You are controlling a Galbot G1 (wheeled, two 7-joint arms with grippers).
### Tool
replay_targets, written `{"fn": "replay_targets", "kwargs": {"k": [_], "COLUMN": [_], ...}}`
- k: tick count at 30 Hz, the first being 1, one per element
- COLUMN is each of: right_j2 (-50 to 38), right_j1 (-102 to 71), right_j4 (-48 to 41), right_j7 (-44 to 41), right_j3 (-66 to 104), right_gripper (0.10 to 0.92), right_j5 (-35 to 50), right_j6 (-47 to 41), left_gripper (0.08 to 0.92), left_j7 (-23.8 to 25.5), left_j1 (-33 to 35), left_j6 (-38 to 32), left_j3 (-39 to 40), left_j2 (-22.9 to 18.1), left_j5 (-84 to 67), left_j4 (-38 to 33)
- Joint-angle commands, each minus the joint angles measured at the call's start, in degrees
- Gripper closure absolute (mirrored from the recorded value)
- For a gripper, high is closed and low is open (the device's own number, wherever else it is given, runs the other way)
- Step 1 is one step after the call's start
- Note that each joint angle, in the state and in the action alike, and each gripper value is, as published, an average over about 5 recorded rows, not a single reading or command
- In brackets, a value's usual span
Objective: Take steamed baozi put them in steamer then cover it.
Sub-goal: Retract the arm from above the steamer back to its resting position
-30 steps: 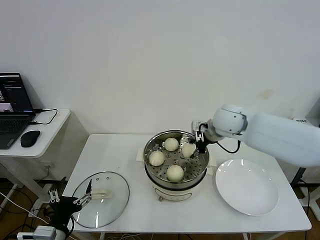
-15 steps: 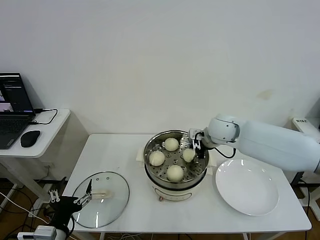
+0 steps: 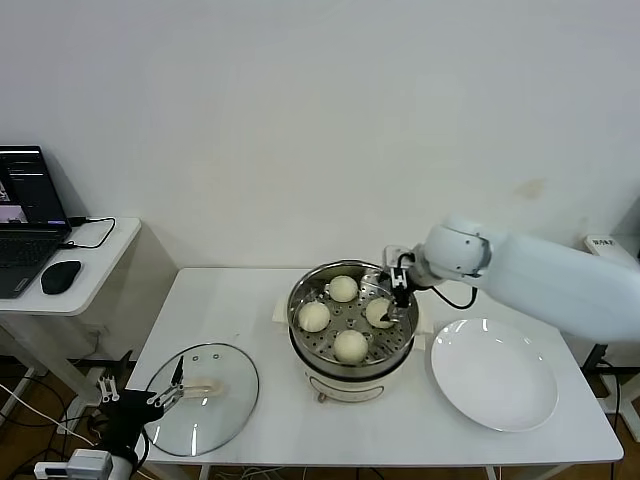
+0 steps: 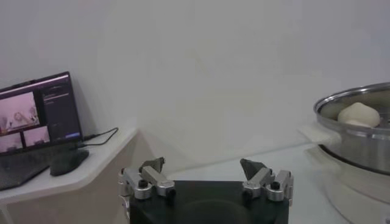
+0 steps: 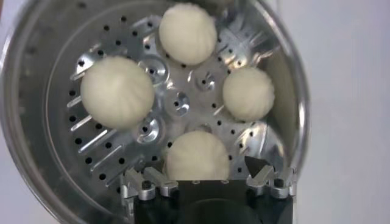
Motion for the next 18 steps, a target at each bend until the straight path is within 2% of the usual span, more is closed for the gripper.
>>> {"fn": "replay_targets", "kwargs": {"k": [1,5,10,14,18], "right_j2": [-14.1,-20.6,-24.9,-19.6,-8.5], "right_j1": [-5.7,-19.7,-53.4,-75.9,-90.2], "right_j4": [13.1,18.7,23.0,23.3,22.7], "right_j7": [17.7,30.0,39.2,42.1,41.6], "right_j3": [10.3,19.1,48.5,71.6,89.4], "right_gripper": [0.203,0.203,0.203,0.203,0.203], "right_j5": [11.7,13.7,12.7,9.4,4.7], "right_j6": [3.1,9.9,20.3,25.7,30.9], "left_gripper": [0.177,0.177,0.177,0.177,0.177], "left_j7": [0.0,-0.1,-0.1,-0.2,-0.3], "left_j1": [0.0,-0.1,-0.5,-0.6,-0.4], "left_j6": [-0.1,-0.4,-1.1,-2.1,-3.6], "left_j3": [0.1,0.3,0.5,0.8,0.9], "left_j2": [0.0,0.2,0.1,-0.3,-0.4], "left_j5": [-0.2,-0.4,-0.4,-0.3,-0.1], "left_j4": [0.3,0.6,1.5,2.0,2.4]}}
